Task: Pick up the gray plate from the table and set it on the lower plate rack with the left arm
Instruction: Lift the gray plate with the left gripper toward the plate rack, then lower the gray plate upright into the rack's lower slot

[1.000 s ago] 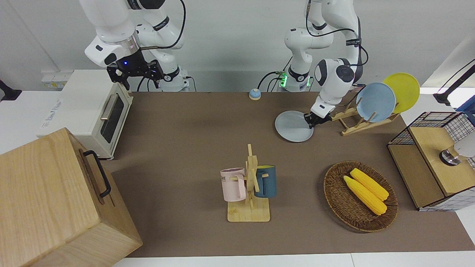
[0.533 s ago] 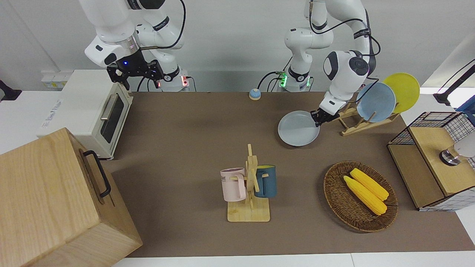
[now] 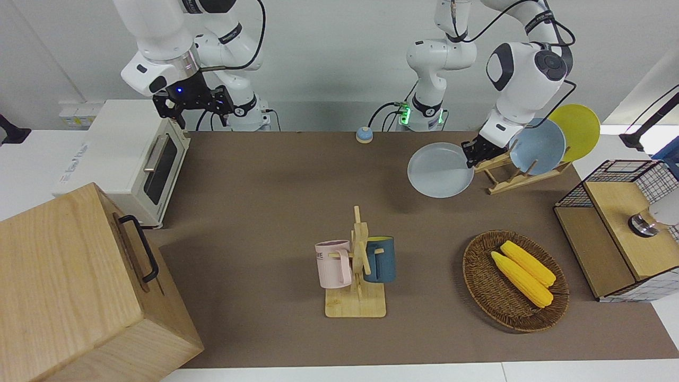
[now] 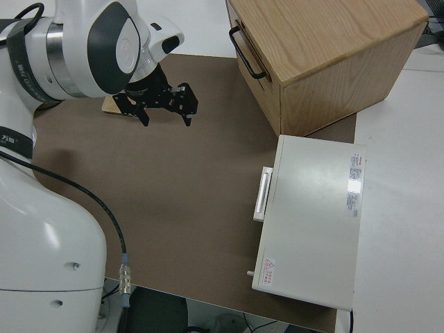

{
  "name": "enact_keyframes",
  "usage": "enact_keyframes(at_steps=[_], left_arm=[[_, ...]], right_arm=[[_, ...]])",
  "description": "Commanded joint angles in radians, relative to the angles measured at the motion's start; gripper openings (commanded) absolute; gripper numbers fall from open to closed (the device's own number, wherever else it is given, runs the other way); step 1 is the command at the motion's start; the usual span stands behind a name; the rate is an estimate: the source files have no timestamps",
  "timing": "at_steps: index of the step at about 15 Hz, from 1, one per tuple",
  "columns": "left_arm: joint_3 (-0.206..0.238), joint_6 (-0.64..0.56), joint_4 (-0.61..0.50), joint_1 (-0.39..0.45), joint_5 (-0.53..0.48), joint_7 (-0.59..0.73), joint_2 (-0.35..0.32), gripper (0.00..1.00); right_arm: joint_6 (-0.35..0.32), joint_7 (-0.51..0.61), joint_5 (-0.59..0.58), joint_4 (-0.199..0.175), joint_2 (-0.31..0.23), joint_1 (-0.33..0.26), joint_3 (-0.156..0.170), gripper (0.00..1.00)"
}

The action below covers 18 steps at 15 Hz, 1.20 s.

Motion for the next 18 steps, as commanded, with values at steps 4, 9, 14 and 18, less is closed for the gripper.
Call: enact_keyframes(at_steps=[4, 9, 14, 18], left_arm=[[-0.003, -0.12, 0.093, 0.003, 0.089, -0.011, 0.022, 0.0], [-0.017, -0.183, 0.095, -0.014, 0.307, -0.02, 0.028, 0.0], [-0.065, -0.291, 0.102, -0.017, 0.569, -0.105, 0.043, 0.0], [-0.08, -0.371, 0.108, -0.015, 0.753, -0.112, 0.071, 0.0]], right_arm=[[-0.011, 0.012, -0.006, 0.007, -0.002, -0.023, 0.02, 0.983], [-0.012, 0.012, -0.006, 0.007, -0.002, -0.023, 0.021, 0.983], [-0.011, 0.012, -0.006, 0.007, -0.002, -0.023, 0.021, 0.983], [-0.011, 0.012, -0.006, 0.007, -0.002, -0.023, 0.021, 0.983]])
